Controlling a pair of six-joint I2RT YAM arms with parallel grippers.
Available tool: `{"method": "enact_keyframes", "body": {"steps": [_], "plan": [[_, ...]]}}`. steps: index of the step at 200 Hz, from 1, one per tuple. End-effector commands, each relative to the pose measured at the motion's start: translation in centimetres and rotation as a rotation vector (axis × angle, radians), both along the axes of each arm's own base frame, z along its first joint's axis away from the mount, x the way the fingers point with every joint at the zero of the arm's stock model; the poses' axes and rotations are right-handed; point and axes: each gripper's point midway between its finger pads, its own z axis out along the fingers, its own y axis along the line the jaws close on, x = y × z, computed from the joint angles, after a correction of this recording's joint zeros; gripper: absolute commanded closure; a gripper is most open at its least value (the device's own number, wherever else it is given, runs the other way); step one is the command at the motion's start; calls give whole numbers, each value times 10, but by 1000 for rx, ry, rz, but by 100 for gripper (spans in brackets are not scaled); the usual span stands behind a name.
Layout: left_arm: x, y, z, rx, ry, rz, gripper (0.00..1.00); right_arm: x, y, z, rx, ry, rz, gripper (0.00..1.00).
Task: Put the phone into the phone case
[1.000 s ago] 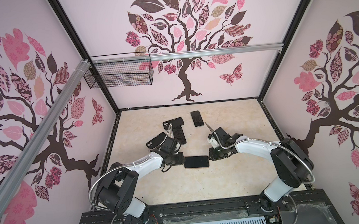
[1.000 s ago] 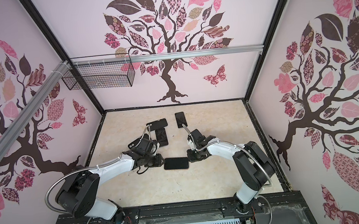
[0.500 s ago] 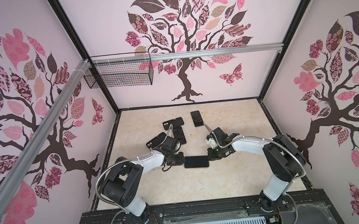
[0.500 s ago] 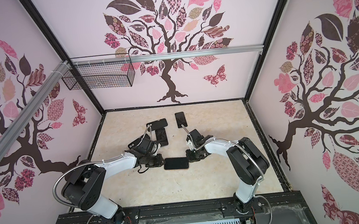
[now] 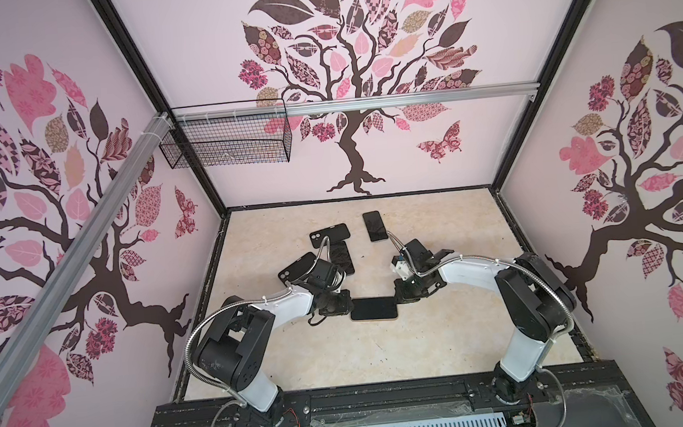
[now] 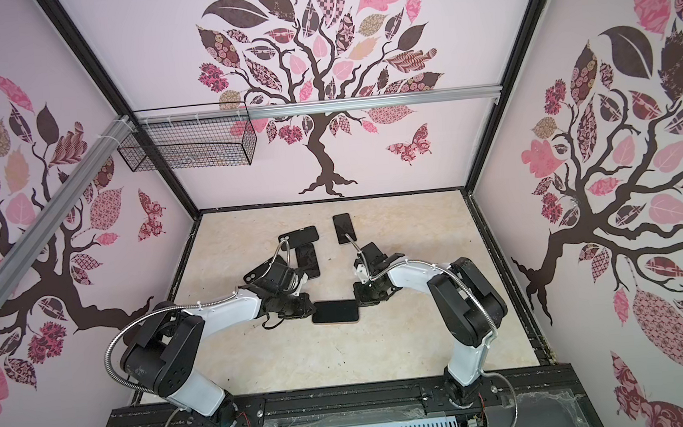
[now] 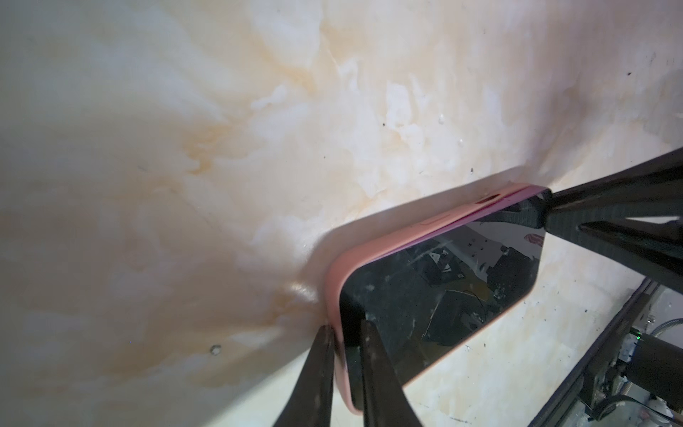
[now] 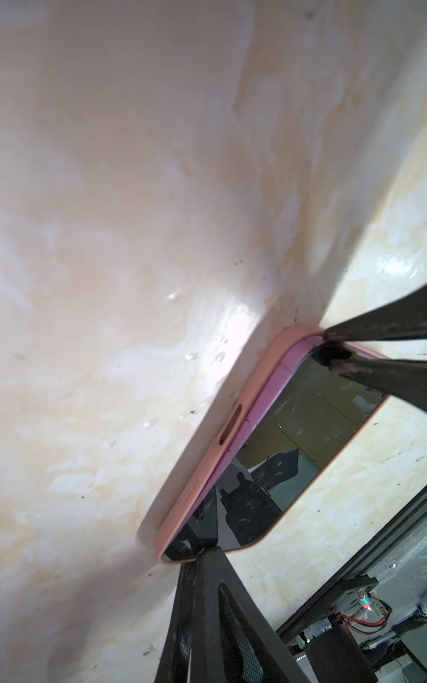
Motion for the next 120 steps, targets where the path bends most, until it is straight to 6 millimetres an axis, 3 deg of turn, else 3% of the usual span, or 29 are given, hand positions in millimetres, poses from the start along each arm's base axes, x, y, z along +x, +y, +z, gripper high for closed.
{"method": "enact_keyframes", "body": {"steps": [1, 120], "plan": [[6, -13, 3, -44, -15, -26, 84, -15, -1, -34, -55, 63, 59, 87], [-1, -15, -12, -80, 19, -3, 86, -45, 1, -108, -245, 164, 108, 87]]}}
